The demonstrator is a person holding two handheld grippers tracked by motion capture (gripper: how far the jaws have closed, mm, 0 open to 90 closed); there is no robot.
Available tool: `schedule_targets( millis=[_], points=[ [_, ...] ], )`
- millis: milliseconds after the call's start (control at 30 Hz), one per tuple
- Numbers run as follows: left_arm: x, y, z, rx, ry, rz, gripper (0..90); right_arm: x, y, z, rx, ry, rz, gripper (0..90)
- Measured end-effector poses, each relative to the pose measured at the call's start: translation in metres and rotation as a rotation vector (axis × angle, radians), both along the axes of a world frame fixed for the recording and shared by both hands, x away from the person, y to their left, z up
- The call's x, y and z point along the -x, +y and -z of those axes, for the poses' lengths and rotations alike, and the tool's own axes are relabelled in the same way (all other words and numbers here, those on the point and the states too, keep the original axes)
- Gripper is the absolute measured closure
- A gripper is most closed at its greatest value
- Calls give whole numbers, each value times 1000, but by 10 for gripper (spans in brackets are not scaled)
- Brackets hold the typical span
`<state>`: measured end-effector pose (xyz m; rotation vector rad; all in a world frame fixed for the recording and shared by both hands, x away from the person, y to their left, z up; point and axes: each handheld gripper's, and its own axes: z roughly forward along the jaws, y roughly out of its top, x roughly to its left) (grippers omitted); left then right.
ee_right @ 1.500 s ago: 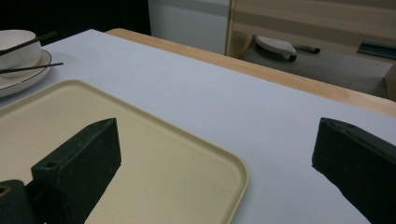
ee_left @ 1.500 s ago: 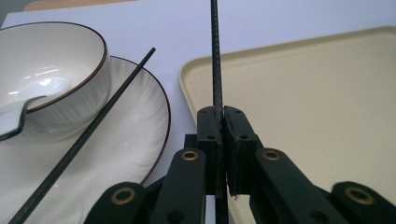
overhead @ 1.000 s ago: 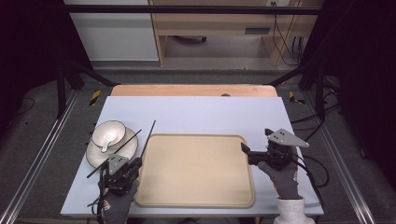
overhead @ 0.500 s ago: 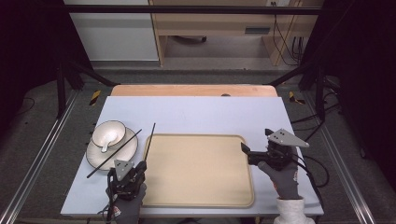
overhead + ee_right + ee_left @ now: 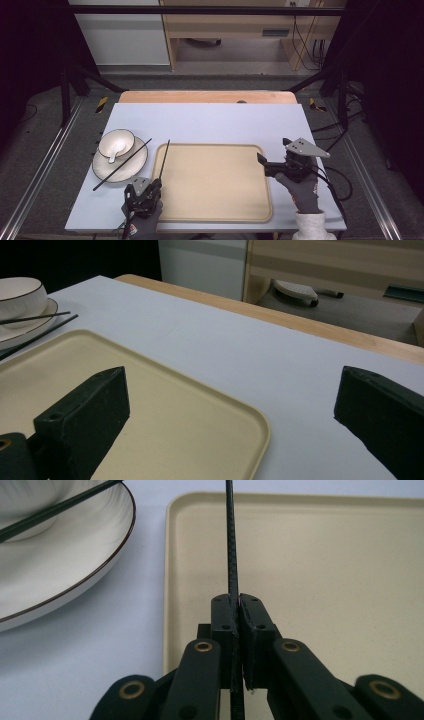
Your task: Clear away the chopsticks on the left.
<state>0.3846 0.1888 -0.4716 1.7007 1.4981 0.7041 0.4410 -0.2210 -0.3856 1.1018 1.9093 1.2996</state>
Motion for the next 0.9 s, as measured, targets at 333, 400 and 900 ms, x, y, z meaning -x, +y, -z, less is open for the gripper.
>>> schedule_targets(
  millis=[333,400,900],
  points=[
    [-2,-1,7,-13,35,-3,855,1,2,0,7,0,-2,16],
    [-3,-2,9,-10,42,-3,855,1,3,0,7,1,-4,16],
    [-5,-5,13,-26,54,1,849,0,4,1,17,5,-7,16]
  ],
)
